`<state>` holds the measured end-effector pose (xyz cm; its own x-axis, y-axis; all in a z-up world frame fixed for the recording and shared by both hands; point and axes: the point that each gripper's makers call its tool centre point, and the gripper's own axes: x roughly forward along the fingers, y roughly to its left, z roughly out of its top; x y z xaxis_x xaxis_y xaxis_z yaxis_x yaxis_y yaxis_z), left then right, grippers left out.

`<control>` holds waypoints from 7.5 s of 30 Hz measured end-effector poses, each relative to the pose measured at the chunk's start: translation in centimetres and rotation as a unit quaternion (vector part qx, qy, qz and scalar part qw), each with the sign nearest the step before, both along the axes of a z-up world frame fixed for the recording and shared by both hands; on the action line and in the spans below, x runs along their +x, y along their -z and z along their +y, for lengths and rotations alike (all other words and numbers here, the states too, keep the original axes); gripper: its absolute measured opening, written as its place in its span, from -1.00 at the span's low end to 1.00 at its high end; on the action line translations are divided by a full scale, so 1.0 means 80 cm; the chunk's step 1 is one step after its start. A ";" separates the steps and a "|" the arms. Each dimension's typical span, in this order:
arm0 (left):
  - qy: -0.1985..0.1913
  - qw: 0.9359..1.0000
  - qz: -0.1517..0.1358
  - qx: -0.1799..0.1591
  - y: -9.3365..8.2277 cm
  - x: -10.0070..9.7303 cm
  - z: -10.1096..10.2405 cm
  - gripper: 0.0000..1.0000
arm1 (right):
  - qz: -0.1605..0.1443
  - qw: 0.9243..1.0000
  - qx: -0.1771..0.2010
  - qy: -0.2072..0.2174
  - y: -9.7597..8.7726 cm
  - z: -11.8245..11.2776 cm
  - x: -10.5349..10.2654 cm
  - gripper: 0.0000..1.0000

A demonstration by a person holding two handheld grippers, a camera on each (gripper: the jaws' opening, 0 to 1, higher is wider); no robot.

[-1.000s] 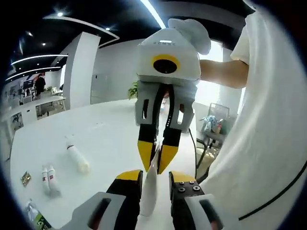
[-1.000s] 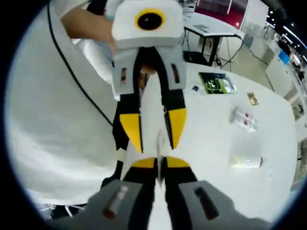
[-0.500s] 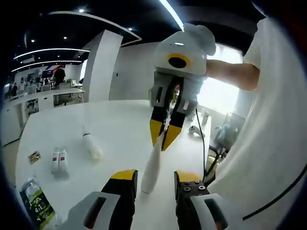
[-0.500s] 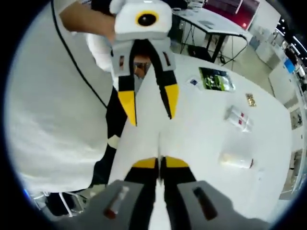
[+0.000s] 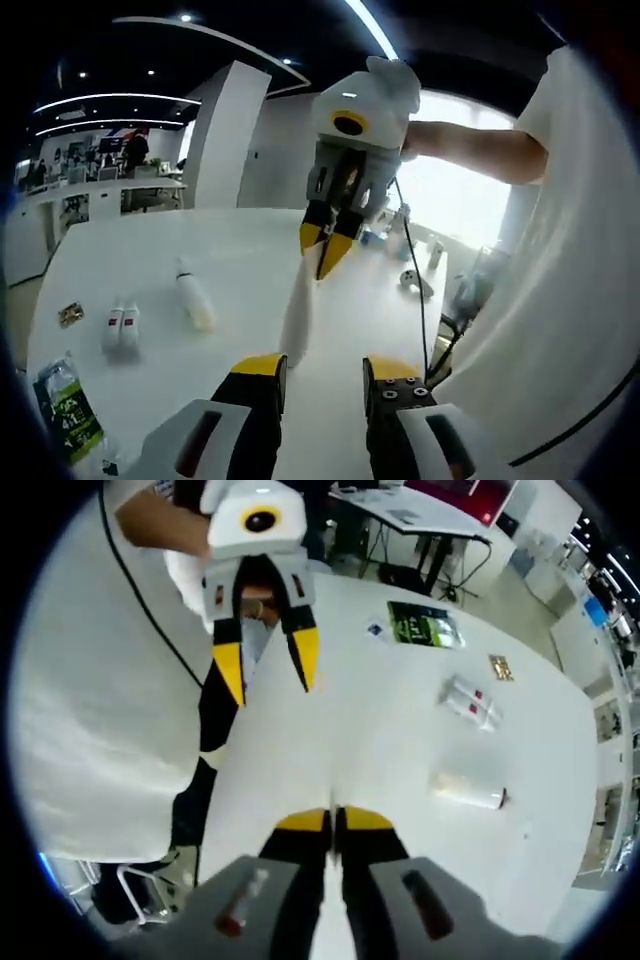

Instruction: Arrange the skincare products in the storage area until every visible bottle or jar stands upright without overlapping.

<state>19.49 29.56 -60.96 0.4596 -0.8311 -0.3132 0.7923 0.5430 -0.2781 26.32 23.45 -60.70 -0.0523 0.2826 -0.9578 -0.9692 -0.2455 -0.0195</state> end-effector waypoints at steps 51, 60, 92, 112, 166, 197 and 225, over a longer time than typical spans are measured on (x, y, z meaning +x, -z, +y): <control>-0.025 0.999 0.024 -0.009 -0.003 -0.030 0.015 -0.36 | -0.045 0.994 -0.011 0.096 -0.016 -0.038 0.188 -0.94; -0.030 0.999 0.023 -0.011 -0.007 -0.021 0.016 -0.36 | -0.042 0.994 -0.017 0.102 -0.012 -0.041 0.205 -0.95; -0.039 0.999 0.038 -0.004 0.001 -0.021 0.026 -0.37 | -0.029 0.994 -0.027 0.098 -0.004 -0.045 0.241 -0.94; -0.013 0.999 0.033 0.025 0.009 -0.036 0.013 -0.36 | -0.045 0.992 -0.015 0.119 -0.014 -0.046 0.251 -0.71; -0.119 0.990 0.046 0.054 0.028 0.214 0.009 0.01 | -0.049 0.710 0.452 0.538 -0.084 -0.108 0.083 0.30; -0.185 0.961 0.133 0.160 0.153 0.287 -0.031 0.12 | -0.024 0.699 0.419 0.580 -0.050 -0.167 0.024 0.29; -0.238 0.928 0.145 0.247 0.178 0.294 -0.011 -0.38 | 0.039 0.738 0.380 0.556 -0.026 -0.163 0.001 0.21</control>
